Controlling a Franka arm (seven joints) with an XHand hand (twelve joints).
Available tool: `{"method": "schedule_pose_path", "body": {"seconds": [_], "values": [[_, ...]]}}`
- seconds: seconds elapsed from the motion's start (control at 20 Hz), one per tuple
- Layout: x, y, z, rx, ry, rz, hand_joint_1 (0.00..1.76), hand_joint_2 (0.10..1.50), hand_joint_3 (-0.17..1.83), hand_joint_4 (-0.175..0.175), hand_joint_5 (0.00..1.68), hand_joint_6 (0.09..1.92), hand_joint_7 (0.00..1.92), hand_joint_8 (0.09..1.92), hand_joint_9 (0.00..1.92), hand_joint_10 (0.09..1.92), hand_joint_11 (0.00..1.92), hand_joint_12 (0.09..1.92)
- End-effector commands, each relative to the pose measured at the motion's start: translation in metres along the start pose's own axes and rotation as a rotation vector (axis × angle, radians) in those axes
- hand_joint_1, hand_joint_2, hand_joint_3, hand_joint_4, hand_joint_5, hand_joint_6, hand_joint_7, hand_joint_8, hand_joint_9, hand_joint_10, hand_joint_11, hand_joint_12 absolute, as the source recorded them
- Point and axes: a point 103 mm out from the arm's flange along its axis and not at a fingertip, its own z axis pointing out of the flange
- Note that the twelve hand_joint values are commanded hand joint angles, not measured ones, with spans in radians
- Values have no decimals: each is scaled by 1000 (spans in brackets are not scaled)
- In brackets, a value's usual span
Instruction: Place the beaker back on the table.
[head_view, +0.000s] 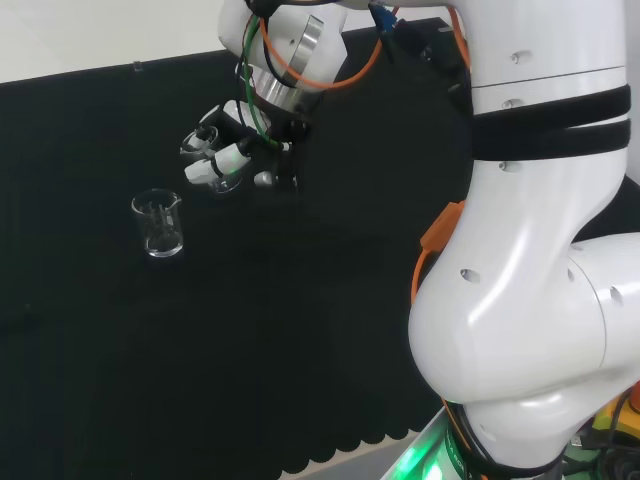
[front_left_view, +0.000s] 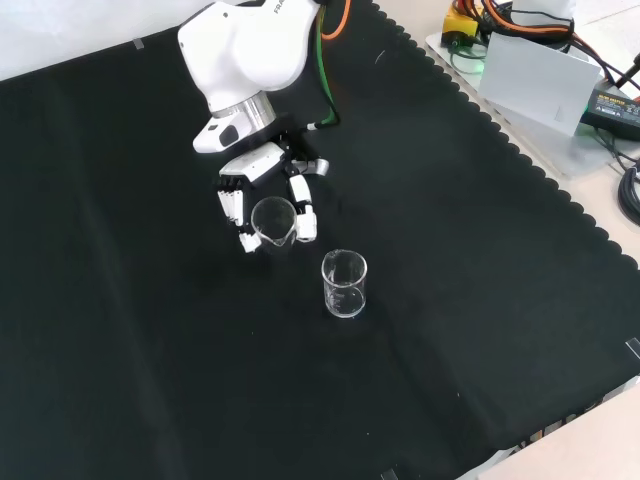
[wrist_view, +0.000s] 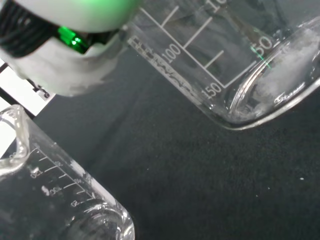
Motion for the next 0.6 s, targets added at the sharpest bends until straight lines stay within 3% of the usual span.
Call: {"method": "schedule_pose_path", "body": {"seconds": [0.05, 0.3, 0.6], "values": [[-2, 9, 10, 10, 29, -14, 1157, 669, 614, 75, 1308, 593, 1831, 87, 1700, 87, 1385, 715], [-10, 8, 17, -15, 72, 5, 1154, 671, 601, 98, 1318, 570, 1823, 87, 1693, 87, 1374, 722], [-19, 3, 23, -43, 77, 18, 1153, 671, 597, 107, 1326, 555, 1798, 87, 1677, 87, 1355, 723]]}}
